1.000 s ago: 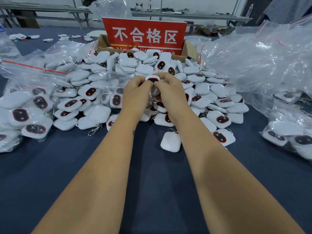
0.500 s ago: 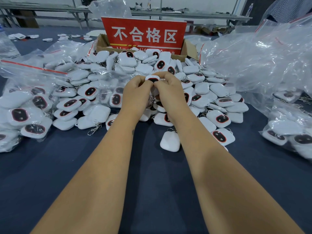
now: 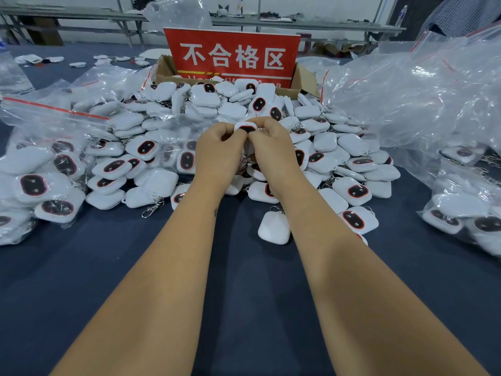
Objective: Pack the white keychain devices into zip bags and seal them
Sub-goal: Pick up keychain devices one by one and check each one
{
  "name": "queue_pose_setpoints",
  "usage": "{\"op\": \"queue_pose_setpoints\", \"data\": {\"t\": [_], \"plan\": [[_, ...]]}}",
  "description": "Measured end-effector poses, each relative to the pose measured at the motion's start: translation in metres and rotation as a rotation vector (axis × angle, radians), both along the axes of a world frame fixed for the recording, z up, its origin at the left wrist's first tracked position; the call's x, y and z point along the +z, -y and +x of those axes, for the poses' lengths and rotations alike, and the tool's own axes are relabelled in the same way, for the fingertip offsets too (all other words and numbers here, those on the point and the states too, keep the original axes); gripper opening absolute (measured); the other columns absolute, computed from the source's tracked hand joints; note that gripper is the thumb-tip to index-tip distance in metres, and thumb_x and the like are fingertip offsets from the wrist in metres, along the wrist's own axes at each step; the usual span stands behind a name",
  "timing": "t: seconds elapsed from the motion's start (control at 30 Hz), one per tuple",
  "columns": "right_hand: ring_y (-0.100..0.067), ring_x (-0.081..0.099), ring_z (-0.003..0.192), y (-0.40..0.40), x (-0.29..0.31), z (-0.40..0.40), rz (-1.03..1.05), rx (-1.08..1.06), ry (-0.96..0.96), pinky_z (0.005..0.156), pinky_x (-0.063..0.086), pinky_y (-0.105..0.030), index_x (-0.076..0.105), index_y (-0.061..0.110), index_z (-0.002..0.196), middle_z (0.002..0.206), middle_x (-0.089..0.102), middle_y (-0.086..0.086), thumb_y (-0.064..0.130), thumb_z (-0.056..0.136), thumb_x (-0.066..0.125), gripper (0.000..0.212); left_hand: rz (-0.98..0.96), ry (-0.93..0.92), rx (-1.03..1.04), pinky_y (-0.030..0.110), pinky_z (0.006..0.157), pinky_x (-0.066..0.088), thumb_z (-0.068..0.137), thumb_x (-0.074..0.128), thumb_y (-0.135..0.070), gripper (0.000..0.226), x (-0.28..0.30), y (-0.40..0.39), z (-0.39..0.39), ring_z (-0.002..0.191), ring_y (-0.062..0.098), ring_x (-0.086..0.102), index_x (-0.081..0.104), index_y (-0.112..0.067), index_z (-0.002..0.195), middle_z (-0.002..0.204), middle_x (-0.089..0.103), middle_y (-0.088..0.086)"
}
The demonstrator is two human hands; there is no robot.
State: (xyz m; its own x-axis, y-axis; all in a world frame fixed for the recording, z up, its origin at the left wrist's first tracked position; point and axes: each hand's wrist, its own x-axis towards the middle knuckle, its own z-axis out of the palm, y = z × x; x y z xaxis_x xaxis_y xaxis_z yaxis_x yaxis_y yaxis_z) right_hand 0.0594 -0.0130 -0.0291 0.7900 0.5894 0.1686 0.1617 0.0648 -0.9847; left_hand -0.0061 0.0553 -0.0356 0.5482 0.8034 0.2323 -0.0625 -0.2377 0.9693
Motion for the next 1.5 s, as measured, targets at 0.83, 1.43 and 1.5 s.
{"op": "queue_pose_setpoints", "data": {"t": [0.83,1.43,1.5], "plan": [[-0.021,0.073,0.074,0.005,0.008,0.003,0.412,-0.008,-0.236,0.073,0.061,-0.029,0.049,0.011,0.095,0.094,0.061,-0.017,-0.013,0.088,0.051,0.025,0.099,-0.047,0.108,0.005,0.052,0.042,0.092,0.056,-0.013,0.024,-0.005,-0.007,0.003,0.058,-0.014,0.055,0.063,-0.018,0.114,0.088,0.061,-0.012],[0.005,0.057,0.070,0.001,-0.001,-0.006,-0.012,-0.108,0.352,0.056,0.045,-0.009,0.057,0.026,0.106,0.091,0.059,0.013,0.009,0.086,0.068,0.029,0.174,0.140,0.211,0.008,0.058,0.041,0.087,0.057,-0.011,0.020,0.012,0.005,-0.006,0.058,-0.007,0.050,0.064,-0.029,0.092,0.072,0.056,-0.013],[0.001,0.059,0.076,0.002,0.002,-0.007,0.040,-0.178,0.369,0.064,0.046,-0.012,0.053,0.027,0.100,0.097,0.061,0.012,0.005,0.088,0.061,0.026,0.122,0.150,0.232,0.009,0.055,0.040,0.088,0.056,-0.009,0.021,0.012,0.003,-0.005,0.054,-0.006,0.049,0.063,-0.029,0.092,0.069,0.054,-0.013]]}}
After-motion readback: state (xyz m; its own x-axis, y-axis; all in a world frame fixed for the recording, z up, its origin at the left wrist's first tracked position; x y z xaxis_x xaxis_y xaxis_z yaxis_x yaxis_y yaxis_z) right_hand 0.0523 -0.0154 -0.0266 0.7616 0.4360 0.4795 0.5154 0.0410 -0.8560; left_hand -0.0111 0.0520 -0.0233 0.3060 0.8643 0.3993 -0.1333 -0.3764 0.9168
